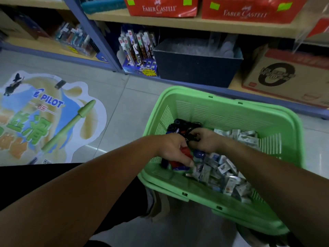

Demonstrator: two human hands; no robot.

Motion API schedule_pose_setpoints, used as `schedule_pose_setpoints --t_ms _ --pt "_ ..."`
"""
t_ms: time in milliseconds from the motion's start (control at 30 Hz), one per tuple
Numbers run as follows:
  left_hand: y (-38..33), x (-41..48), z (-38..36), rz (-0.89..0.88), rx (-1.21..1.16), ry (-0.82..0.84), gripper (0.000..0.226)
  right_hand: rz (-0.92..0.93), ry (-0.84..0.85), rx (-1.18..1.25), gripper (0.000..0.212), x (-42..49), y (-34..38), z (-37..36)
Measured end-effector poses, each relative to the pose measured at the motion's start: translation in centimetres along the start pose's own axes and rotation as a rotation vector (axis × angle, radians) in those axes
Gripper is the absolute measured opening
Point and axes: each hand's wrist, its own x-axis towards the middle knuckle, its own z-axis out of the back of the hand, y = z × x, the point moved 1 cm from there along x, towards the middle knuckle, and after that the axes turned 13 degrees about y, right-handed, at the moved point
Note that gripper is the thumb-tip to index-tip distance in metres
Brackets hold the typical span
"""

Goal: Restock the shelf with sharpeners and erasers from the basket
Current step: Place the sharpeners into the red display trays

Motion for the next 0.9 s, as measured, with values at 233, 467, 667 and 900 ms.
schedule_pose_setpoints --t_ms 233,467,667,900 --pt "-3.6 -7.9 3.5 -0.262 -0.236 -0.292 0.053 0.059 0.016 0.401 0.02 -9.4 7.6 5.3" --pt "-9.2 -15.8 8.7 -0.418 -0.221 -0.51 0.042 0.077 0.006 0.422 0.008 -16.4 16.1 10.4" --pt "-12.0 -19.5 13.1 -0.554 -0.342 -0.664 0.058 0.174 -0.111 0.574 0.033 -20.0 21.5 15.3" --pt "-13.5 -17.4 18.1 -0.713 -0.527 -0.703 0.07 0.373 -0.228 0.712 0.03 -17.8 23.5 20.3"
